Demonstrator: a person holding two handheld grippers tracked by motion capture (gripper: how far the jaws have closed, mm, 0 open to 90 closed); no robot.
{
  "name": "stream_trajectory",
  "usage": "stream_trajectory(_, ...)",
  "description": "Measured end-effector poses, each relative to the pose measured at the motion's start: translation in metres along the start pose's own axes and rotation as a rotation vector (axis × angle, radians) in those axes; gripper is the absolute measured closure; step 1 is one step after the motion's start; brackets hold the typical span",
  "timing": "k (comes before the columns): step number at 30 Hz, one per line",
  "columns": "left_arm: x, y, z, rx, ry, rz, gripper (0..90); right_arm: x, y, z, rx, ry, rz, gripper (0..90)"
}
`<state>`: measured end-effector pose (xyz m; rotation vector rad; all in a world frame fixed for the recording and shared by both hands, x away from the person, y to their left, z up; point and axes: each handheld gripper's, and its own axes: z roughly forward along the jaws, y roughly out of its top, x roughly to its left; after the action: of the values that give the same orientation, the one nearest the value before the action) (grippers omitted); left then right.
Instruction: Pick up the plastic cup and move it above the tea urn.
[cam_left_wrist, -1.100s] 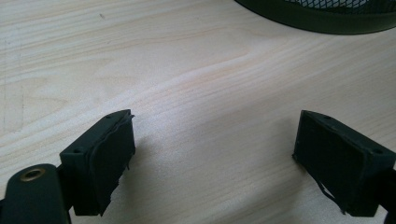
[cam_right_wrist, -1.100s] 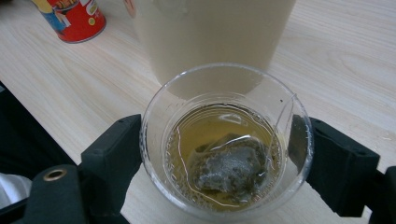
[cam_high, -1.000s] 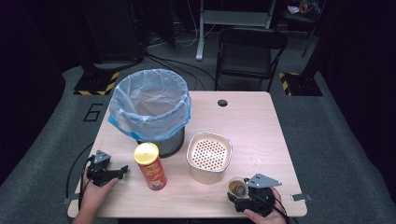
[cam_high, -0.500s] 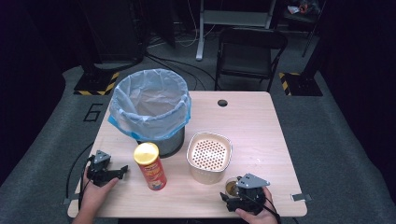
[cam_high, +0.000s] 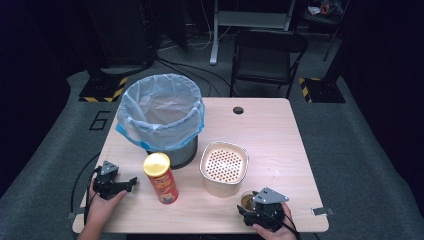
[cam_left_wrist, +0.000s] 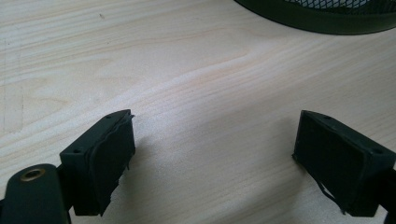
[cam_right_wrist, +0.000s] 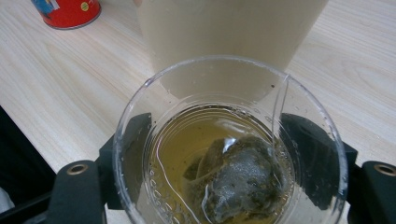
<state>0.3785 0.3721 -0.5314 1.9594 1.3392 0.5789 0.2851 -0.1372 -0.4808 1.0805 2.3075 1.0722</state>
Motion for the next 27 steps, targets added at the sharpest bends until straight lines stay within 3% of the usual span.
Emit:
stream_trajectory(5,0.000,0.000,0.000,0.000,0.000,0.000,11.8,-0.003,-0.001,-0.001,-0.003,-0.006,-0.015,27.4)
stream_trajectory(9,0.000,0.000,0.000,0.000,0.000,0.000,11.8,-0.005,-0.001,-0.002,0.002,-0.006,-0.001,28.1)
stream_trajectory(12,0.000,0.000,0.000,0.000,0.000,0.000,11.8,-0.008,0.000,-0.004,0.006,-0.004,-0.037,29.3)
stream_trajectory(15,0.000,0.000,0.000,0.000,0.000,0.000,11.8,-0.011,0.002,-0.005,0.011,0.005,-0.035,29.3)
stream_trajectory(20,0.000,0.000,0.000,0.000,0.000,0.000,11.8,-0.031,0.008,-0.009,-0.006,0.012,-0.009,29.2)
stream_trajectory(23,0.000,0.000,0.000,0.000,0.000,0.000,11.8,-0.052,0.015,-0.009,-0.017,-0.007,-0.008,29.1)
stream_trajectory(27,0.000,0.000,0.000,0.000,0.000,0.000,11.8,-0.084,0.021,-0.004,-0.027,-0.028,0.029,29.1)
